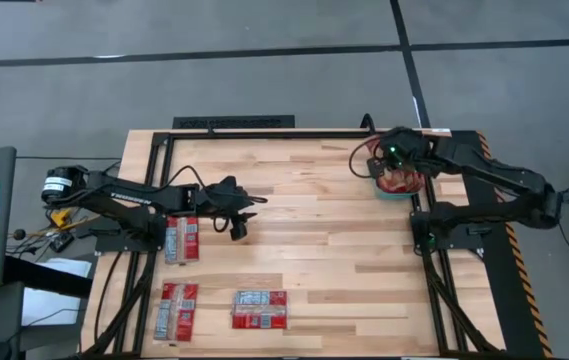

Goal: Sort popcorn bags into baskets
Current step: Put the popcorn bag into the green bin

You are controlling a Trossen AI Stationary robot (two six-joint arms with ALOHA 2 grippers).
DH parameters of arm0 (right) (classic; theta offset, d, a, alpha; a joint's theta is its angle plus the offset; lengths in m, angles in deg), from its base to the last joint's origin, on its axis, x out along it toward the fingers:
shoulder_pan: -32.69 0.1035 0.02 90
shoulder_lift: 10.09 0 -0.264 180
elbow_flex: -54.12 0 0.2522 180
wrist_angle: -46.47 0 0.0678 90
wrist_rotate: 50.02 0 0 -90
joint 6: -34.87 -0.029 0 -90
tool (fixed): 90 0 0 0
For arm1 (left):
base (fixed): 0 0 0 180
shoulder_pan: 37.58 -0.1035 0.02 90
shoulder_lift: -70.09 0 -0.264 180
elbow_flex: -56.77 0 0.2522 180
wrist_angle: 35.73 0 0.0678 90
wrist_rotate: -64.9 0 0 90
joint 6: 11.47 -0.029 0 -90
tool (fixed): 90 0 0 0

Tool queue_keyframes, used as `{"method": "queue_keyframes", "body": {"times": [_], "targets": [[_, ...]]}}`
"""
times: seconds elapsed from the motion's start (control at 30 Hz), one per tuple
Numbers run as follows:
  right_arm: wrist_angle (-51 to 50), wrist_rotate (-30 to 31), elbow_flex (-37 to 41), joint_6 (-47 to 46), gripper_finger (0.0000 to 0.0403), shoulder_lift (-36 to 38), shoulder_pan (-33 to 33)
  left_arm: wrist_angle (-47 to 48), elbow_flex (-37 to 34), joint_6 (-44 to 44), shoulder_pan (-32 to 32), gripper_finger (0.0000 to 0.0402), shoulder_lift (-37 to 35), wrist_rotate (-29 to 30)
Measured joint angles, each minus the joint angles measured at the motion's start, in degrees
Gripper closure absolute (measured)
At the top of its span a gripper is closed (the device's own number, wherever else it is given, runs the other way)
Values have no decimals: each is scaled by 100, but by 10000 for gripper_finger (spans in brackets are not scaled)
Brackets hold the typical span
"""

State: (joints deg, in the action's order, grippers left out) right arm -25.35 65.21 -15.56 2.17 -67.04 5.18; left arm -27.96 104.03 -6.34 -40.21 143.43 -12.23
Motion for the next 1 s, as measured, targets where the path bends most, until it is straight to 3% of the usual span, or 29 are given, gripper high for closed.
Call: {"method": "queue_keyframes", "body": {"times": [0.77,1.0], "targets": [[-26,-26,20,15,385,-61,-59,4,2,21,135,258,0,282],[97,-75,586,-179,379,-53,-419,4,2,60,245,258,0,282]]}}
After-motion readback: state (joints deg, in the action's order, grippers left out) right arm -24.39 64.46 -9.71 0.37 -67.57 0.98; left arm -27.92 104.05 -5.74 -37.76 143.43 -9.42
